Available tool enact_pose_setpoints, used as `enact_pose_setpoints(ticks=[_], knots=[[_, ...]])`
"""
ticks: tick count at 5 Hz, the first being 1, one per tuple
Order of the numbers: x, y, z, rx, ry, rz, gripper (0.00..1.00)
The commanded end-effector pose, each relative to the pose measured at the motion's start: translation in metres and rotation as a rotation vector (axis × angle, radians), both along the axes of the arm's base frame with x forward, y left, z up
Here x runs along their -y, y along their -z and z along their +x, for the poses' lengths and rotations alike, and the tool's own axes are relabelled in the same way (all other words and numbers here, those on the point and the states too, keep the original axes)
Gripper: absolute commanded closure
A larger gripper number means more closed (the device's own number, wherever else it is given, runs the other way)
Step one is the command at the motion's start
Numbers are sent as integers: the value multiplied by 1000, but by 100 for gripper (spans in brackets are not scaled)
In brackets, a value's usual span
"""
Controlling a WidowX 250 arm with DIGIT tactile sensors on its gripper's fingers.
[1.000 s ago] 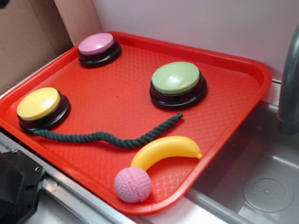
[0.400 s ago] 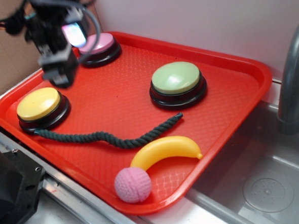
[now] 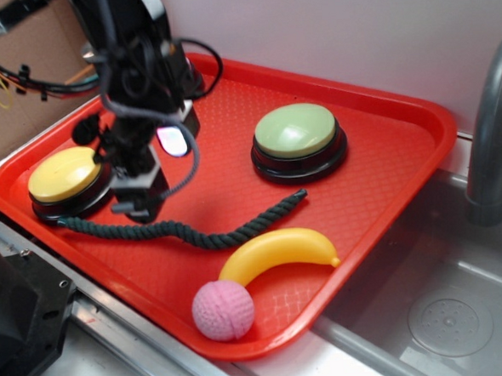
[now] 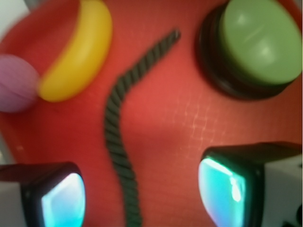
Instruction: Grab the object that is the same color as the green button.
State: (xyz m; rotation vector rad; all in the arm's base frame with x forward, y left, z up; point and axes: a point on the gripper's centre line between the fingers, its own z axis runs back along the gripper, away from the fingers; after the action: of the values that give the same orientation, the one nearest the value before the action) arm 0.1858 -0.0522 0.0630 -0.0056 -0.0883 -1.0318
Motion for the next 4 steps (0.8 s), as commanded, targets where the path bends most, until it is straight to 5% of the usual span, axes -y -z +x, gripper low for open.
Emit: enact_pose_setpoints(ticks=[1,3,4], knots=[[1,36,1,16,80,-48,0],[10,51,2,7,144,-32,0],[10,53,2,18,128,-22,100]])
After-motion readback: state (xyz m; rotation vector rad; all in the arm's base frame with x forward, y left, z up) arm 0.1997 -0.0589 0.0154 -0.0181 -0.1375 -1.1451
